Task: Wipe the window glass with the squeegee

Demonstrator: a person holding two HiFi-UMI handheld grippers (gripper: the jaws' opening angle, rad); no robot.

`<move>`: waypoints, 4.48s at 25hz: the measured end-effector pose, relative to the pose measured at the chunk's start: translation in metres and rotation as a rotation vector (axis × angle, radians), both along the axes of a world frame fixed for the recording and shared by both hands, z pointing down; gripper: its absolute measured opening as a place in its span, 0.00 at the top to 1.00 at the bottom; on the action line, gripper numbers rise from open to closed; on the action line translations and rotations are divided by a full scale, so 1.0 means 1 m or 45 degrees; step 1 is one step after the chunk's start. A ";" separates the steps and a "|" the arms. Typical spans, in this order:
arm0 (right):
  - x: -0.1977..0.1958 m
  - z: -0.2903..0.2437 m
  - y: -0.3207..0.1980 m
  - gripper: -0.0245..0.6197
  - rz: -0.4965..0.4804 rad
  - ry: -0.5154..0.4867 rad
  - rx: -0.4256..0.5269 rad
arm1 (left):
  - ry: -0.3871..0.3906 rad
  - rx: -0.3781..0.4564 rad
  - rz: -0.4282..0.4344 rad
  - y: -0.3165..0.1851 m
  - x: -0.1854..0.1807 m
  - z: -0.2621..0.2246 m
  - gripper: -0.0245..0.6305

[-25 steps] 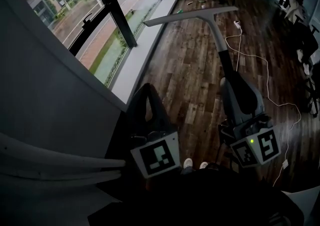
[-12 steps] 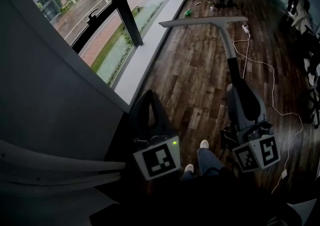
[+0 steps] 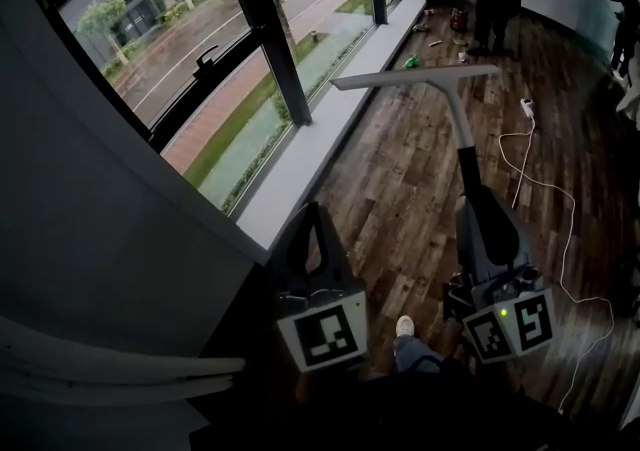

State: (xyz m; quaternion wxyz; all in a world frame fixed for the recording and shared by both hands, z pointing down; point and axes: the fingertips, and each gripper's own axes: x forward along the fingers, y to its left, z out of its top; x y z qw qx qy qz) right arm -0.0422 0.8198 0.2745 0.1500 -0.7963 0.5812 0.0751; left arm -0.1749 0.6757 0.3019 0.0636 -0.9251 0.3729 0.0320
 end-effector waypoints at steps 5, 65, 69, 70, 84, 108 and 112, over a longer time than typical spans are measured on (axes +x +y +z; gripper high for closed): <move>0.064 -0.007 -0.047 0.81 -0.076 0.003 0.006 | 0.019 0.007 -0.081 -0.039 0.058 -0.009 0.96; 0.347 -0.088 -0.982 0.81 -0.993 0.188 0.218 | 0.121 0.083 -0.955 -0.833 0.289 -0.053 0.96; 0.319 -0.118 -1.031 0.81 -0.991 0.214 0.294 | 0.105 0.197 -0.912 -0.883 0.278 -0.096 0.96; 0.312 -0.125 -1.042 0.81 -0.983 0.221 0.310 | 0.100 0.227 -0.901 -0.894 0.276 -0.106 0.96; 0.275 -0.221 -1.151 0.81 -0.947 0.335 0.471 | 0.104 0.377 -0.788 -0.994 0.287 -0.189 0.96; 0.260 -0.244 -1.224 0.81 -0.908 0.373 0.468 | 0.116 0.360 -0.844 -1.039 0.272 -0.187 0.96; 0.261 -0.235 -1.223 0.81 -0.907 0.371 0.453 | 0.112 0.353 -0.844 -1.038 0.274 -0.182 0.96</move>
